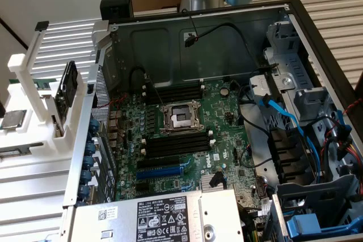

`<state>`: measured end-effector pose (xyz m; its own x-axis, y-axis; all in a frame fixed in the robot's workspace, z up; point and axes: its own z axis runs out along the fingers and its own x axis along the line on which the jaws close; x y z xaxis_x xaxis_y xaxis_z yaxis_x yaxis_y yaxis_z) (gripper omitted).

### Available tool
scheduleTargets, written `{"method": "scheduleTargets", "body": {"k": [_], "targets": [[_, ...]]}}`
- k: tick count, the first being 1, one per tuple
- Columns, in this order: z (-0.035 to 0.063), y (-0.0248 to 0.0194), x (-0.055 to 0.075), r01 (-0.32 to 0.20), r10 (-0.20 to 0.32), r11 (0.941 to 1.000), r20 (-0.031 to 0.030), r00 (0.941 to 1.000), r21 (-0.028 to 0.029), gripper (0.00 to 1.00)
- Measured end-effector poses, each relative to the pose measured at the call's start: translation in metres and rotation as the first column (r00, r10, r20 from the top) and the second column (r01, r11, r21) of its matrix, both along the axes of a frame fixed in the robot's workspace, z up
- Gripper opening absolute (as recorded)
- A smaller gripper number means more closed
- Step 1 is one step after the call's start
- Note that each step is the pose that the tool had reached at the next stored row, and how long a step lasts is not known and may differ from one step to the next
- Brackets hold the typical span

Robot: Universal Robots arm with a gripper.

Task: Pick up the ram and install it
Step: 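Pick up the ram and move it above insertion slot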

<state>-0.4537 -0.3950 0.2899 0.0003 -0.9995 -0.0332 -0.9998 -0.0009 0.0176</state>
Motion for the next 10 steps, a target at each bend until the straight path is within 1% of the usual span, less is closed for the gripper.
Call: {"method": "scheduleTargets", "body": {"k": [10], "targets": [[-0.0200, 0.0008, 0.001, 0.000, 0.000, 1.0000, -0.0001, 1.0000, -0.0001, 0.11]]}}
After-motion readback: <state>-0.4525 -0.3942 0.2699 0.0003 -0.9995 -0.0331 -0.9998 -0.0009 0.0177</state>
